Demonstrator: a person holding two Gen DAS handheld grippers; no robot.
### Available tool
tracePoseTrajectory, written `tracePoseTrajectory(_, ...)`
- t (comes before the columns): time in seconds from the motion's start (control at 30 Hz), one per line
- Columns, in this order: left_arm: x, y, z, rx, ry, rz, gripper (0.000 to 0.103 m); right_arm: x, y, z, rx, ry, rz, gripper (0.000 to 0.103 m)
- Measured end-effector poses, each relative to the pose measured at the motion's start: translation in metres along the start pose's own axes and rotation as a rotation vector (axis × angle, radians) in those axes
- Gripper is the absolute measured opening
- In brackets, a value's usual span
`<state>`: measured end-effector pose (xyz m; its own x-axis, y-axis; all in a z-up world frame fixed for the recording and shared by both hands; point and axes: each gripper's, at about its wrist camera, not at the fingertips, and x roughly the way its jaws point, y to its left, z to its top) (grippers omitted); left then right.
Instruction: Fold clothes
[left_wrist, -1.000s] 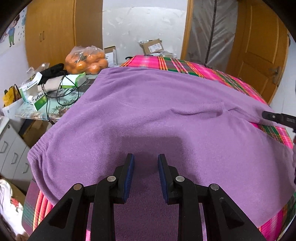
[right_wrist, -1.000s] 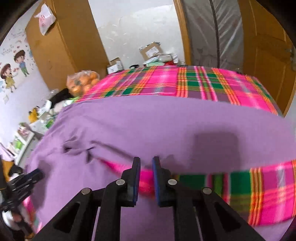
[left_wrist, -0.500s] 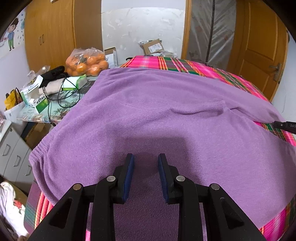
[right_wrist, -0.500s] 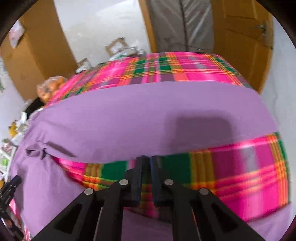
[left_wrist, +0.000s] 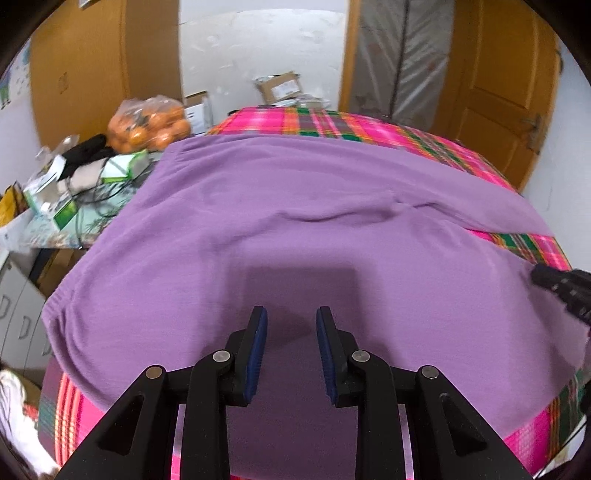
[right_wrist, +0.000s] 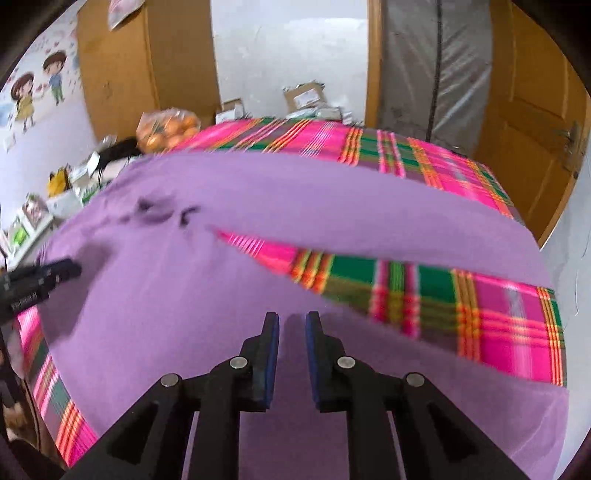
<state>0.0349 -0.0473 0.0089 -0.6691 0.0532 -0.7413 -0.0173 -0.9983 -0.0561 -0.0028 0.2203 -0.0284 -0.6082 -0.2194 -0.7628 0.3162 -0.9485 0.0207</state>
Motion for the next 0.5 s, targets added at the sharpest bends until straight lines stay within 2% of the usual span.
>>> tracePoseTrajectory(0.17,0.006,-0.006,-0.004,0.034,0.002,0.005,0.028,-0.002,0.004,-0.018,0.005,0.012,0.009,0.018)
tracePoseTrajectory(0.4,0.007,-0.003,-0.007,0.039,-0.020,-0.004,0.029,0.001,-0.003,-0.019,0.032,0.013,0.051,0.021)
tracePoseTrajectory(0.5,0.006,0.001,-0.005,0.032,-0.013,-0.027,0.029,0.001,-0.006,-0.020,0.043,0.012,0.098,0.031)
